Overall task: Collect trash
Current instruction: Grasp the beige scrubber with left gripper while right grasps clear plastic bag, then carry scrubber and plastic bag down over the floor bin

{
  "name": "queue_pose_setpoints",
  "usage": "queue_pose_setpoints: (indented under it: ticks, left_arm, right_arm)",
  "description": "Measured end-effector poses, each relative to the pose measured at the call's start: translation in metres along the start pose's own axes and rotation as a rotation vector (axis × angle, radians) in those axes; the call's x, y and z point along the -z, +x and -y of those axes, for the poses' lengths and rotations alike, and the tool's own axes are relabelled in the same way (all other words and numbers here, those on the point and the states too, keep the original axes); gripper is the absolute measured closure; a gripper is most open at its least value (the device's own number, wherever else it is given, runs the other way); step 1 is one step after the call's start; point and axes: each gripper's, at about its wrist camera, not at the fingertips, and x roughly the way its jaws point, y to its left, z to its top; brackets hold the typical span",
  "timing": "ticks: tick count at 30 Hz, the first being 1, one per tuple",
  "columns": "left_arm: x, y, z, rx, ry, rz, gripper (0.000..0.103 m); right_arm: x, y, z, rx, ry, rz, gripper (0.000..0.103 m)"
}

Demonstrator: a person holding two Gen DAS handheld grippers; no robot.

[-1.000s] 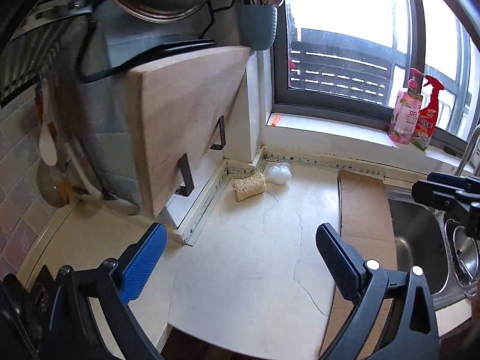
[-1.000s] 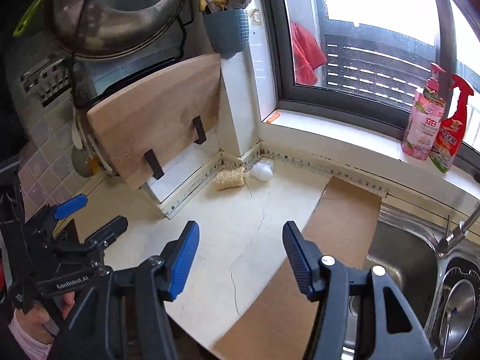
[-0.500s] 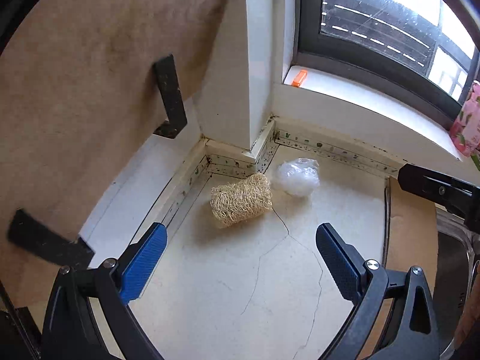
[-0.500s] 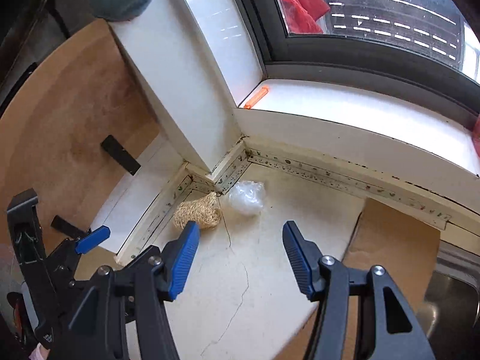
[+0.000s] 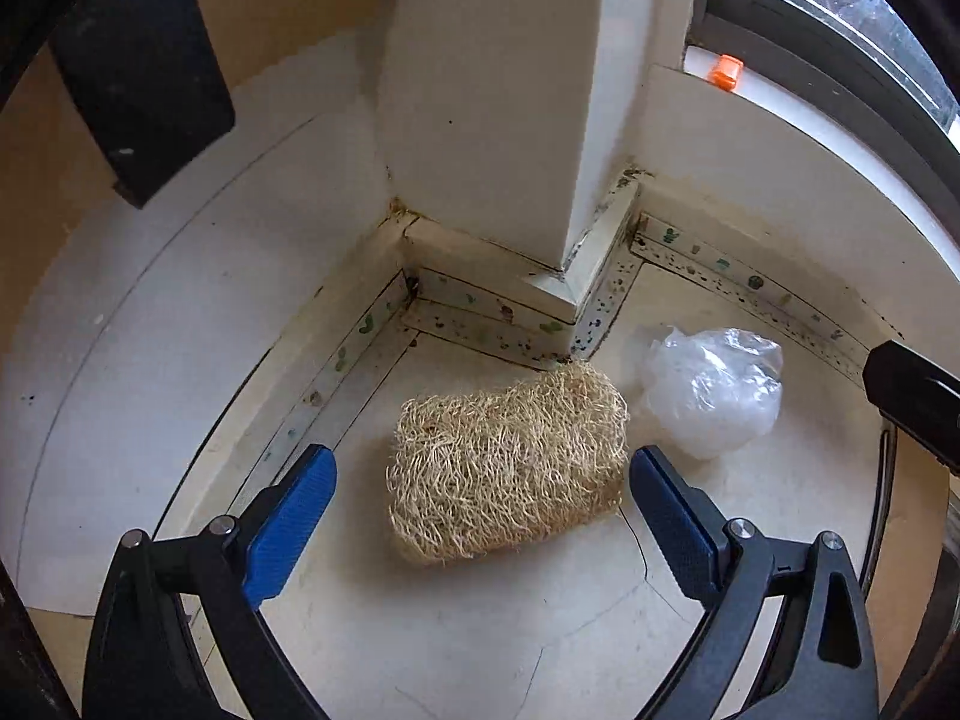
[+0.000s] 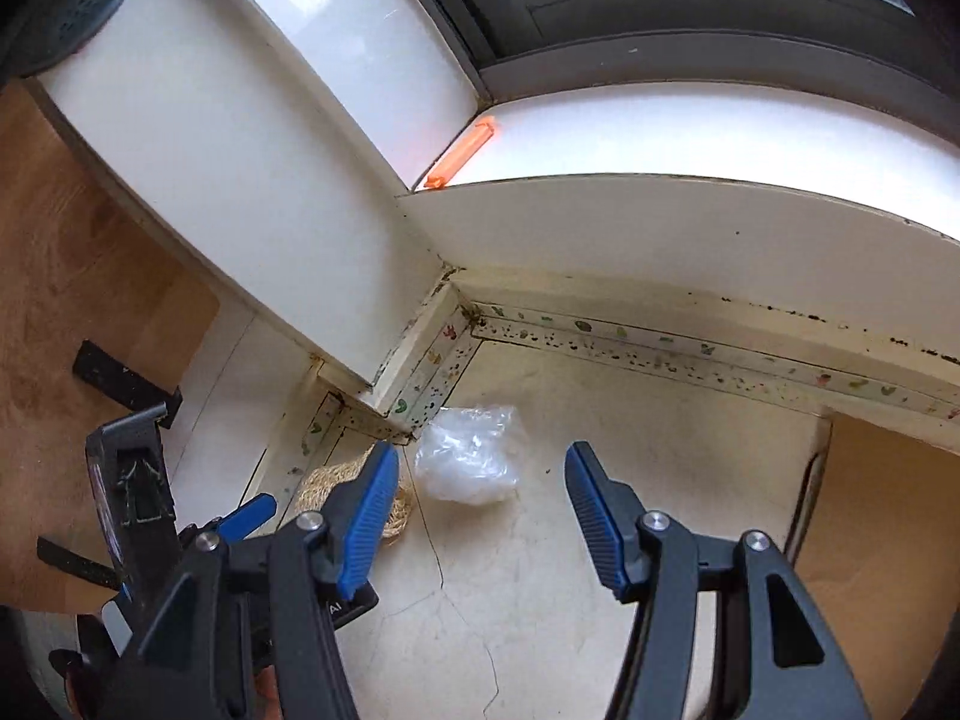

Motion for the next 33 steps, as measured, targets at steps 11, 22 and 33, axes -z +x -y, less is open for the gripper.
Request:
queue_pose_setpoints:
  ticks: [11, 22, 33]
  left_arm:
    - [0.009, 0.021, -0.007, 0.075, -0.069, -0.006, 0.031]
    - [0.032, 0.013, -0.017, 0.082, -0.093, 0.021, 0.037]
    - [0.060, -0.050, -0.011, 0.138, -0.045, 0.029, 0.047]
  right_arm:
    - [0.003, 0.065, -0.003, -0.002, -0.001, -0.094, 0.045]
    - [0.019, 0.071, -0.021, -0.005, -0.080, -0.129, 0.063]
    - [0.059, -0.005, -0.034, -0.030, -0.099, -0.116, 0.063]
